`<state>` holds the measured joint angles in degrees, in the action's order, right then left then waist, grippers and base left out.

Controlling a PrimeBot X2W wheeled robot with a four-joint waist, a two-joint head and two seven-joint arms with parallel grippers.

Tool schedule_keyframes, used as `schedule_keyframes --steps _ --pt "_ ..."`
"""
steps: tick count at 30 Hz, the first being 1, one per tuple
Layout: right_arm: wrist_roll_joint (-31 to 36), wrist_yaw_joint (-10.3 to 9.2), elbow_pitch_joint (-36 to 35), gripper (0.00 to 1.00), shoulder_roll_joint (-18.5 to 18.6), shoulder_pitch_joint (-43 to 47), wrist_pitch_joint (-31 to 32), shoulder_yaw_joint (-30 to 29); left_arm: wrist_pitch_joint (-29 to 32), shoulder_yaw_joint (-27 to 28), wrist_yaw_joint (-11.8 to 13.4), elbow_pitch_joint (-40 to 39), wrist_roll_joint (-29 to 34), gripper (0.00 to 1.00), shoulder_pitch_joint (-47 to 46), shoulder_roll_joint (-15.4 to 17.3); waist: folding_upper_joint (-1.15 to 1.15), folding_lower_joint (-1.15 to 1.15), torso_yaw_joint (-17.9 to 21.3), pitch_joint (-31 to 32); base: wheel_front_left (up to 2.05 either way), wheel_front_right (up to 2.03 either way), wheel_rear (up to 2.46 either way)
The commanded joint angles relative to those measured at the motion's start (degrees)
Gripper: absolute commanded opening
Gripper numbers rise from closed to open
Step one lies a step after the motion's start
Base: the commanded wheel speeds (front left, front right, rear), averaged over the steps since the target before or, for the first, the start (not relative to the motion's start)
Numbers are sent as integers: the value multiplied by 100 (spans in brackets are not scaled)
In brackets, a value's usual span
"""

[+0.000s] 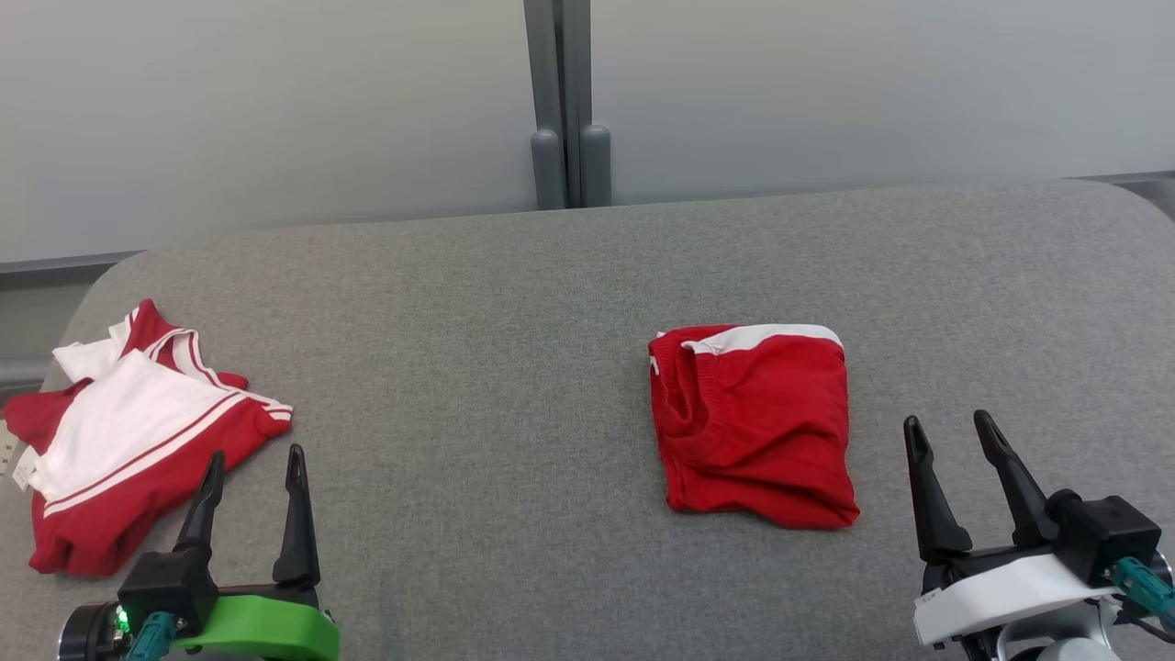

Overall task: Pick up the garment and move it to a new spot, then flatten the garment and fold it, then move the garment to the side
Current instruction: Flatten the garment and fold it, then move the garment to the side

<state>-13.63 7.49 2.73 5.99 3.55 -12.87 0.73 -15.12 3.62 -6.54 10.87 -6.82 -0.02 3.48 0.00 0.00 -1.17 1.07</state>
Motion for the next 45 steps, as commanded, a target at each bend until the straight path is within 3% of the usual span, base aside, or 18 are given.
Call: schedule_keyframes --steps 1,37,45 --pt "43 1 -34 100 -13 71 15 12 -2 20 -11 -15 47 100 47 53 0 0 -1 2 0 0 0" --pt "88 1 39 100 -55 -1 41 29 -2 27 -18 -1 54 100 -17 68 0 0 -35 -84 0 0 0" --pt "112 1 146 100 37 -494 110 182 -2 13 -23 -27 39 100 -93 59 0 0 -20 -225 0 0 0"
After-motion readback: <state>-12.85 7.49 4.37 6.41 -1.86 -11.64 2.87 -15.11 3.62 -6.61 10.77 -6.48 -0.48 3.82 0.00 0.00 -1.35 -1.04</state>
